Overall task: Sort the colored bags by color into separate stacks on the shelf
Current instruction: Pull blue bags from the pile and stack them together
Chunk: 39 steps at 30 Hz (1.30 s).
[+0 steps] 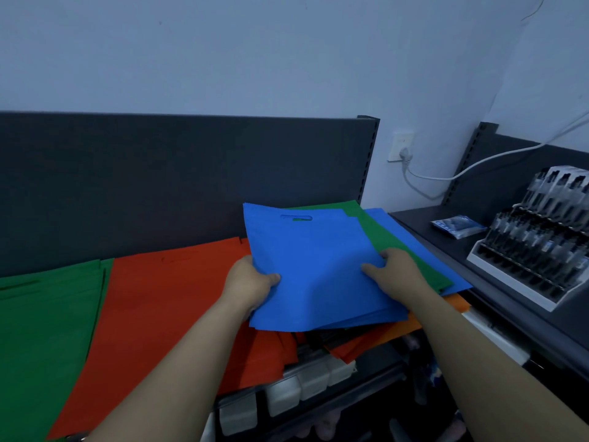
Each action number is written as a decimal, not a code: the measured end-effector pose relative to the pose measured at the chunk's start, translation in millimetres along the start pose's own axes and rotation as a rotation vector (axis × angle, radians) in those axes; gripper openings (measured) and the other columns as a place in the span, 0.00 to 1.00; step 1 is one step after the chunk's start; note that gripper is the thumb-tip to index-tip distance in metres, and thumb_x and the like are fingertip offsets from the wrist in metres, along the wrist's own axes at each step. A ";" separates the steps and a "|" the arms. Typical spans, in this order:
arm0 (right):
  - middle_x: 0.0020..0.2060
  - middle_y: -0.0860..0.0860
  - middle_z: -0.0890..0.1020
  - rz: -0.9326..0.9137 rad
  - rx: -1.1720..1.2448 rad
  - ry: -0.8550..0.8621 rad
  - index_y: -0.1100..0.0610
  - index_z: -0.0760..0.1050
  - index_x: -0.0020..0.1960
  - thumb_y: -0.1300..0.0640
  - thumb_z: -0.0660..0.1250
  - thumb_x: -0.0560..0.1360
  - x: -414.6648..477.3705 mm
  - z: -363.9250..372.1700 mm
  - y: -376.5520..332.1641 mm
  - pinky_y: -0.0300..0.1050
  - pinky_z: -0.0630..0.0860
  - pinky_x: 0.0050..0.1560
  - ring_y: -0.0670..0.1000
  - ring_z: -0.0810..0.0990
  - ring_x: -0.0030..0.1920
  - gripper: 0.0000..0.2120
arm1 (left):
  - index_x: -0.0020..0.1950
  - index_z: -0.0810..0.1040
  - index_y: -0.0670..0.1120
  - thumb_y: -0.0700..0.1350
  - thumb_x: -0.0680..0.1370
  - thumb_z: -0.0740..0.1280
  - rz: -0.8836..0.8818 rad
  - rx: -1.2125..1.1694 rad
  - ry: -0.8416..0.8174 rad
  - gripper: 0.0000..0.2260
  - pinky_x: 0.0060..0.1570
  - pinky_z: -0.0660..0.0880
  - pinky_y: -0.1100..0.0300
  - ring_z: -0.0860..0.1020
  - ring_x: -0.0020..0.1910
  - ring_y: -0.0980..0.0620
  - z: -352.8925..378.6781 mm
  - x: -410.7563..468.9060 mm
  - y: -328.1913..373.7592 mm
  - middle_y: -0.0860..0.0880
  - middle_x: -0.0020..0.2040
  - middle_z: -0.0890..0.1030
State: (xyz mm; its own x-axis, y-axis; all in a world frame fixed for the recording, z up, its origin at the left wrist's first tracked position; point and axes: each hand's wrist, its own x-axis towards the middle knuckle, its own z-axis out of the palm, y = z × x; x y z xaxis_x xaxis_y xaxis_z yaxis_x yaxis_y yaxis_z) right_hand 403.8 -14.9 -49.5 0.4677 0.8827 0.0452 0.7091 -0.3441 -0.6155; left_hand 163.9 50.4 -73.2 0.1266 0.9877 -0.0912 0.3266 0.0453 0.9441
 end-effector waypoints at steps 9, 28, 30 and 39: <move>0.50 0.50 0.78 -0.178 0.161 0.070 0.58 0.74 0.59 0.58 0.68 0.75 -5.5 16.4 -41.1 0.44 0.71 0.45 0.50 0.75 0.47 0.13 | 0.59 0.73 0.46 0.39 0.73 0.72 0.061 -0.141 0.117 0.16 0.54 0.78 0.49 0.80 0.52 0.48 -50.4 -16.5 4.7 0.49 0.56 0.80; 0.50 0.48 0.80 -0.442 0.256 -0.103 0.54 0.74 0.60 0.58 0.68 0.74 -152.4 170.7 -260.5 0.46 0.75 0.47 0.50 0.79 0.47 0.15 | 0.57 0.71 0.47 0.41 0.75 0.69 -0.072 -0.158 0.413 0.13 0.49 0.78 0.51 0.79 0.50 0.47 -322.2 -143.3 -90.8 0.50 0.54 0.79; 0.50 0.48 0.80 -0.463 0.268 -0.127 0.55 0.73 0.60 0.58 0.68 0.74 -176.5 193.9 -289.3 0.45 0.74 0.46 0.49 0.78 0.46 0.15 | 0.57 0.71 0.48 0.41 0.75 0.68 -0.101 -0.117 0.430 0.12 0.46 0.77 0.52 0.79 0.50 0.47 -360.6 -161.4 -104.3 0.50 0.53 0.78; 0.47 0.46 0.79 -0.464 0.317 -0.292 0.54 0.71 0.58 0.58 0.67 0.76 -260.0 291.7 -381.0 0.40 0.72 0.32 0.42 0.77 0.37 0.11 | 0.62 0.69 0.49 0.39 0.77 0.65 -0.236 0.018 0.475 0.15 0.43 0.75 0.53 0.77 0.50 0.46 -498.2 -216.6 -164.3 0.50 0.54 0.76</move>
State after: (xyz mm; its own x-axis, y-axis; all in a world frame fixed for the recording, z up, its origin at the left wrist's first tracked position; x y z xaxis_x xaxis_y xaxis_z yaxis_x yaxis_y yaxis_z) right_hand -141.9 -20.0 -56.3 -0.0462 0.9836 0.1745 0.5915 0.1677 -0.7886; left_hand -383.8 -96.7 -50.7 -0.3888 0.9101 -0.1433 0.3111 0.2761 0.9094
